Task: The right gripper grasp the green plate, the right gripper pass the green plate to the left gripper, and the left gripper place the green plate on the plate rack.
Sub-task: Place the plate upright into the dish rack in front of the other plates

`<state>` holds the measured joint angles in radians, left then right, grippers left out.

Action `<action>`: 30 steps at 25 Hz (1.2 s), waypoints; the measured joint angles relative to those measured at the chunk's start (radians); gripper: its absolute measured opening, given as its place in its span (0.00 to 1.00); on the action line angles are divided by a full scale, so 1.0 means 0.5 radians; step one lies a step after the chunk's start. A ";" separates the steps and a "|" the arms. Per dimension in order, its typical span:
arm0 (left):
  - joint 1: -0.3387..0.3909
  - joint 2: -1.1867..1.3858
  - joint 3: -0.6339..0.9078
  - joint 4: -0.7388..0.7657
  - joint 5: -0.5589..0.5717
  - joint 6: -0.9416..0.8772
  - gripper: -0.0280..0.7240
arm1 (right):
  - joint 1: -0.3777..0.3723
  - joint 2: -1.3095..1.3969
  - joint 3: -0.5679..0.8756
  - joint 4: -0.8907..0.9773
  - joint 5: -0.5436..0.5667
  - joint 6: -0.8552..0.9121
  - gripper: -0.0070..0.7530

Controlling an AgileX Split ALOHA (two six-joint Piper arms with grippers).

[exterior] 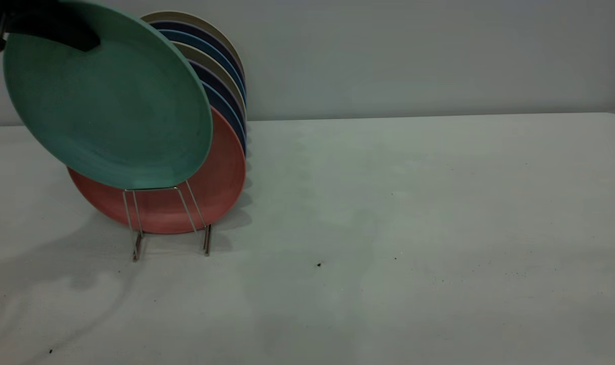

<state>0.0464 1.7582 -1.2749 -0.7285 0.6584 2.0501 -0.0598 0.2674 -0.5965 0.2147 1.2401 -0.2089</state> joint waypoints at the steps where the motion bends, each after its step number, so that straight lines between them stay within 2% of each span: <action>1: 0.000 0.005 0.000 0.000 -0.002 0.000 0.17 | 0.000 0.000 0.000 -0.013 0.000 0.000 0.64; 15: 0.000 0.069 0.000 -0.009 0.022 -0.012 0.19 | 0.000 0.000 0.000 -0.082 0.000 0.000 0.64; 24: 0.000 0.147 0.000 -0.006 0.088 -0.017 0.36 | 0.000 0.000 0.000 -0.083 0.000 0.000 0.64; 30: 0.000 0.147 0.000 -0.003 0.100 -0.041 0.39 | 0.000 0.000 0.000 -0.100 0.000 0.000 0.64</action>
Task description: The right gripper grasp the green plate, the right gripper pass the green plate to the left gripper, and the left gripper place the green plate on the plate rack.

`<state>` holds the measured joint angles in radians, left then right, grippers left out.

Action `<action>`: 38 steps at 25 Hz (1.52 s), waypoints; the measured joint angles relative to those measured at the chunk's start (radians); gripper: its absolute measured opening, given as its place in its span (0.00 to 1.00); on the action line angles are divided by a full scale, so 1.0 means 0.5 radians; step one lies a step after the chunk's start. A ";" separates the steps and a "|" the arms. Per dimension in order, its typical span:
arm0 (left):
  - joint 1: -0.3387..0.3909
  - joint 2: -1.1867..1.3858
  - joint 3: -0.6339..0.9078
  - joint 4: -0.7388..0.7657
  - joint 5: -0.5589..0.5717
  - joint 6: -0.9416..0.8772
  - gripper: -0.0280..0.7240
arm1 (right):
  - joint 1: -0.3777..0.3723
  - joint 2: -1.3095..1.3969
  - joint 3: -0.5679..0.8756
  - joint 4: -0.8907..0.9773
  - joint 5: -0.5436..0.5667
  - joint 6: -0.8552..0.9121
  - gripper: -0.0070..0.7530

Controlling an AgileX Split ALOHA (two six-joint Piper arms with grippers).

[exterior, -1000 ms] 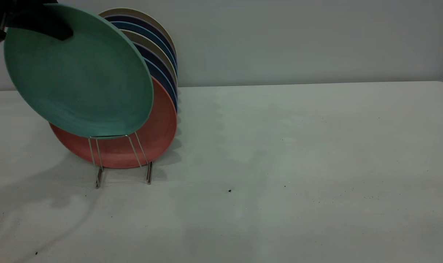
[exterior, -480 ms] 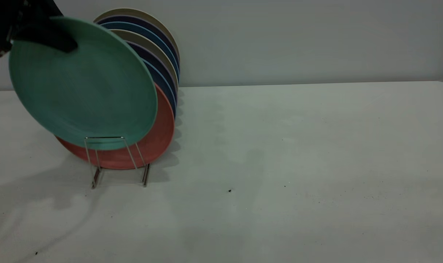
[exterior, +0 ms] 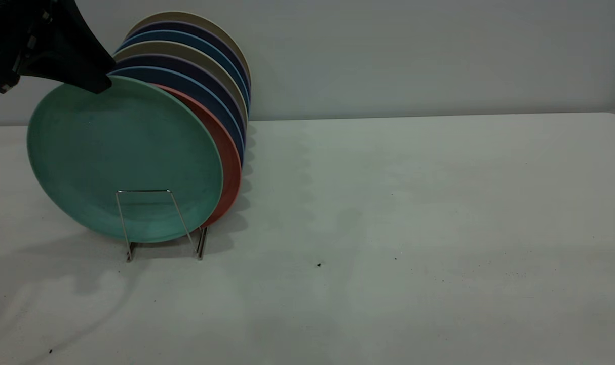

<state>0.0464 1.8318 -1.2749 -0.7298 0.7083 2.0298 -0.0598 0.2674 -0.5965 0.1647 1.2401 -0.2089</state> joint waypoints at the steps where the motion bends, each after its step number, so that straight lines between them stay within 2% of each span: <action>1: 0.000 0.000 0.000 0.000 0.000 -0.011 0.39 | 0.000 0.000 0.000 0.001 0.000 0.000 0.64; 6: 0.000 0.000 0.000 0.000 0.002 -0.127 0.43 | 0.000 0.000 0.000 -0.003 0.000 0.000 0.64; 14: 0.000 -0.007 0.000 0.000 0.006 -0.397 0.68 | 0.000 0.000 0.000 -0.004 0.000 0.000 0.64; 20: 0.000 -0.179 0.000 0.002 0.044 -0.678 0.72 | 0.000 0.000 0.000 -0.039 0.000 -0.002 0.64; 25: 0.000 -0.509 0.000 0.098 0.177 -1.131 0.72 | 0.073 -0.078 0.000 -0.109 0.000 -0.002 0.64; 28: 0.000 -0.757 0.000 0.228 0.302 -1.536 0.72 | 0.136 -0.148 0.000 -0.149 0.000 0.000 0.64; 34: 0.000 -1.256 0.000 0.536 0.670 -2.287 0.72 | 0.179 -0.248 0.212 -0.157 -0.133 0.114 0.64; 38: 0.000 -1.553 0.000 0.687 0.918 -2.713 0.72 | 0.182 -0.263 0.245 -0.166 -0.195 0.204 0.64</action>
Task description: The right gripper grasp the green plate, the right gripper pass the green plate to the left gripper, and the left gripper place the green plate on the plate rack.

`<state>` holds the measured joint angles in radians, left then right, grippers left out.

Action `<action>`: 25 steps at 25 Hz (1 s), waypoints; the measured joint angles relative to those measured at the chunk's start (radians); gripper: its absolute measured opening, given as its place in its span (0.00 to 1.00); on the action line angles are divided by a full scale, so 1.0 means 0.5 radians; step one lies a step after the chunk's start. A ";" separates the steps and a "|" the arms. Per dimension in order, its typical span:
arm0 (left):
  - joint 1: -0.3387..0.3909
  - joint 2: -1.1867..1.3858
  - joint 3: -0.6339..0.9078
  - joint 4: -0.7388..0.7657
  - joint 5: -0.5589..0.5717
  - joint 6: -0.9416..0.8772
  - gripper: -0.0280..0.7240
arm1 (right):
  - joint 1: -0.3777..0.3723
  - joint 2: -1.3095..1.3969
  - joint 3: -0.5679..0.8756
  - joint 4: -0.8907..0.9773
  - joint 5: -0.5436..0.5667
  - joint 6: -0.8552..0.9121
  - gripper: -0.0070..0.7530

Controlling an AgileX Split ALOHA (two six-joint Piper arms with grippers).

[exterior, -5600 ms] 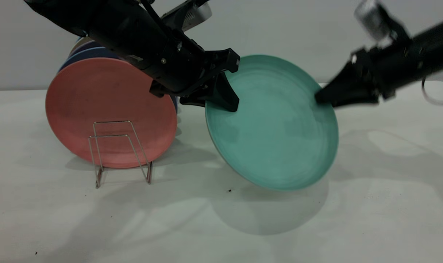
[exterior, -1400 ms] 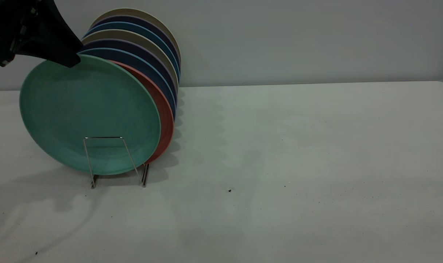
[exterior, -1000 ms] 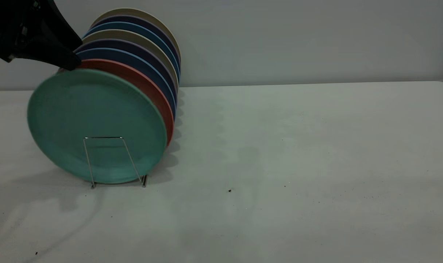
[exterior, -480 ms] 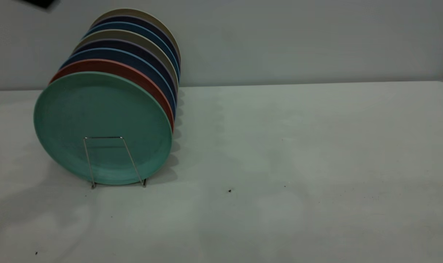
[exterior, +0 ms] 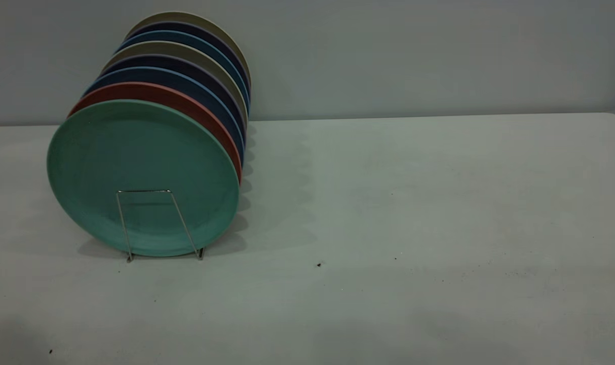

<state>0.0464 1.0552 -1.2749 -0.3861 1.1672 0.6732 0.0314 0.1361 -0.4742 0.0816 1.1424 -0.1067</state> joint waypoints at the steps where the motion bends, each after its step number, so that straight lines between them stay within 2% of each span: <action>1: 0.000 -0.064 0.003 0.046 0.000 -0.107 0.72 | 0.010 -0.005 0.002 -0.019 -0.004 0.023 0.64; 5: 0.000 -0.353 0.034 0.238 0.000 -0.467 0.72 | 0.134 -0.086 0.004 -0.121 -0.007 0.173 0.64; 10: 0.000 -0.785 0.399 0.389 0.000 -0.757 0.72 | 0.216 -0.224 0.004 -0.184 -0.007 0.250 0.64; 18: 0.000 -1.412 1.241 0.439 -0.008 -0.899 0.72 | 0.246 -0.306 0.004 -0.186 -0.005 0.260 0.64; 25: -0.034 -1.806 1.559 0.519 -0.033 -0.922 0.72 | 0.277 -0.310 0.004 -0.188 -0.005 0.260 0.64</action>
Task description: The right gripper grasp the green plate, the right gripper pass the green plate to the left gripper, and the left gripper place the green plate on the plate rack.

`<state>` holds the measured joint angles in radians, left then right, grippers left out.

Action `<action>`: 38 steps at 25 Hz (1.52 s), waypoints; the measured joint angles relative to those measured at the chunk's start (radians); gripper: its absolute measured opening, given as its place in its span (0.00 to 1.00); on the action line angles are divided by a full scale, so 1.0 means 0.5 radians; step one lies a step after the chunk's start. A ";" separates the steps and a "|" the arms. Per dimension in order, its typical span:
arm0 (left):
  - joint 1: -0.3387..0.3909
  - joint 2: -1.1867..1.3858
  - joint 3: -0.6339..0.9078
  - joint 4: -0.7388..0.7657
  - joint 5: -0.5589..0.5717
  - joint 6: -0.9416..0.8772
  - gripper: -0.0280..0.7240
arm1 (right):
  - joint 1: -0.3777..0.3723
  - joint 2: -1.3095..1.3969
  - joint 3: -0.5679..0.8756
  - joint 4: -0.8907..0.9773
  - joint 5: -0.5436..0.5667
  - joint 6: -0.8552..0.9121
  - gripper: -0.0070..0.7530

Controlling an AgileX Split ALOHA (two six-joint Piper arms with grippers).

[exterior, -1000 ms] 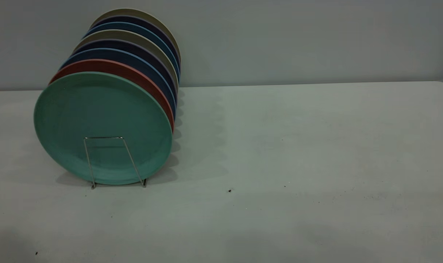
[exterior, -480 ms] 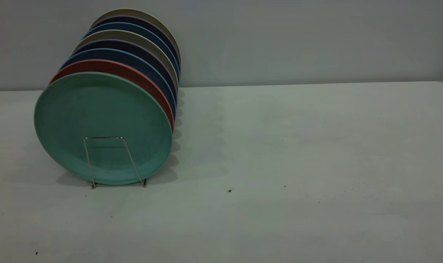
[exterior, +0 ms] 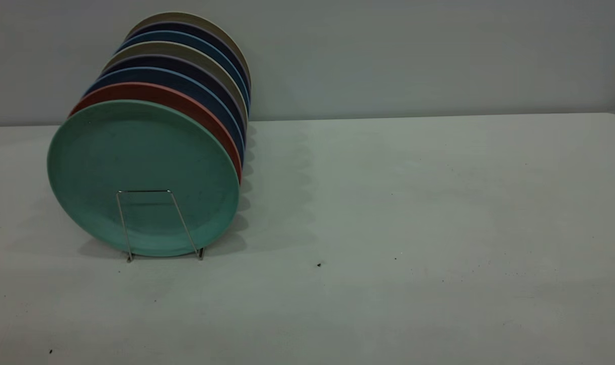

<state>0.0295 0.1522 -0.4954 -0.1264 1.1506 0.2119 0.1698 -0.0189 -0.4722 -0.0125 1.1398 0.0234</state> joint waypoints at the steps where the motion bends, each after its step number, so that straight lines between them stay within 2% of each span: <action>1: -0.009 -0.036 0.008 0.035 -0.007 -0.012 0.72 | 0.000 0.000 0.000 0.000 0.000 0.000 0.64; 7: -0.089 -0.106 0.017 0.199 -0.028 -0.209 0.72 | 0.000 0.000 0.000 -0.002 0.000 0.002 0.64; 12: -0.089 -0.110 0.019 0.303 -0.030 -0.384 0.72 | 0.000 0.000 0.000 -0.002 0.000 0.002 0.64; 22: -0.089 -0.114 0.019 0.305 -0.030 -0.399 0.72 | -0.007 0.000 0.000 -0.002 0.000 0.002 0.64; 27: -0.132 -0.286 0.019 0.305 -0.034 -0.399 0.72 | -0.081 0.000 0.000 -0.002 0.000 0.002 0.64; 38: -0.125 -0.348 0.019 0.305 -0.032 -0.403 0.72 | -0.086 0.000 0.000 -0.002 0.000 0.004 0.64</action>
<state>-0.0331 -0.0218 -0.4859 0.0263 1.1346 0.0102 0.1268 -0.0189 -0.4722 -0.0133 1.1398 0.0255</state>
